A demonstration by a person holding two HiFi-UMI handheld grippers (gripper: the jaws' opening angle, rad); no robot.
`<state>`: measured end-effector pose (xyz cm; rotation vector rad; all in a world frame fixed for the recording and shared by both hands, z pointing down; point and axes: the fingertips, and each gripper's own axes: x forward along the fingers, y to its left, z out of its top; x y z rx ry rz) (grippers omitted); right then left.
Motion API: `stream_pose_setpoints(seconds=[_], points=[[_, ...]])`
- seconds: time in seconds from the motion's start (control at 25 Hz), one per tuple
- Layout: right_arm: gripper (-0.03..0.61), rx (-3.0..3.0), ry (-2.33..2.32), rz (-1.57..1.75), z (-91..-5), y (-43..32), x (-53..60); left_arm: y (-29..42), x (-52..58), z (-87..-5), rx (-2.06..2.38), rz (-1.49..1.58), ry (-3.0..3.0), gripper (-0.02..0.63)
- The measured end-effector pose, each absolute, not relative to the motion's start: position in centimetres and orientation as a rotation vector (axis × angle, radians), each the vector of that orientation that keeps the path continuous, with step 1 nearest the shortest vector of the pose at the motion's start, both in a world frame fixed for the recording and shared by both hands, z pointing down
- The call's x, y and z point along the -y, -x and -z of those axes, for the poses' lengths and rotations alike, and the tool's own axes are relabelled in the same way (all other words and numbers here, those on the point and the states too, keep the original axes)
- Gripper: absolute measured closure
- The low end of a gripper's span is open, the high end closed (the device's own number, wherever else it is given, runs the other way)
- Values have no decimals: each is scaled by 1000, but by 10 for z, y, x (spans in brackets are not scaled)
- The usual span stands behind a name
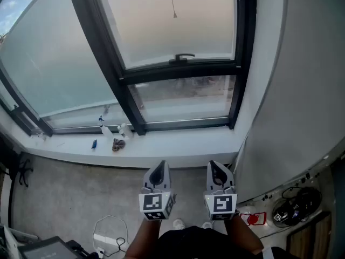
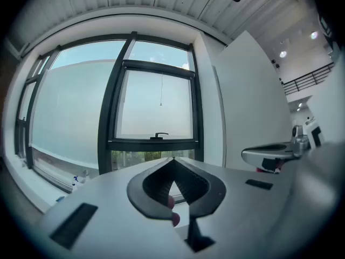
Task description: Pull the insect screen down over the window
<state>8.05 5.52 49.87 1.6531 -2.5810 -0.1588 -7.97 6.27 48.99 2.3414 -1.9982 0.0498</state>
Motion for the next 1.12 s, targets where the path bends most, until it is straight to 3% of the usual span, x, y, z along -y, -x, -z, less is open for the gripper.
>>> stream_pose_setpoints(seconds=[1.12], points=[[575, 2491, -1709, 67, -523, -56, -46, 116, -50, -518, 1915, -145, -2401, 611]])
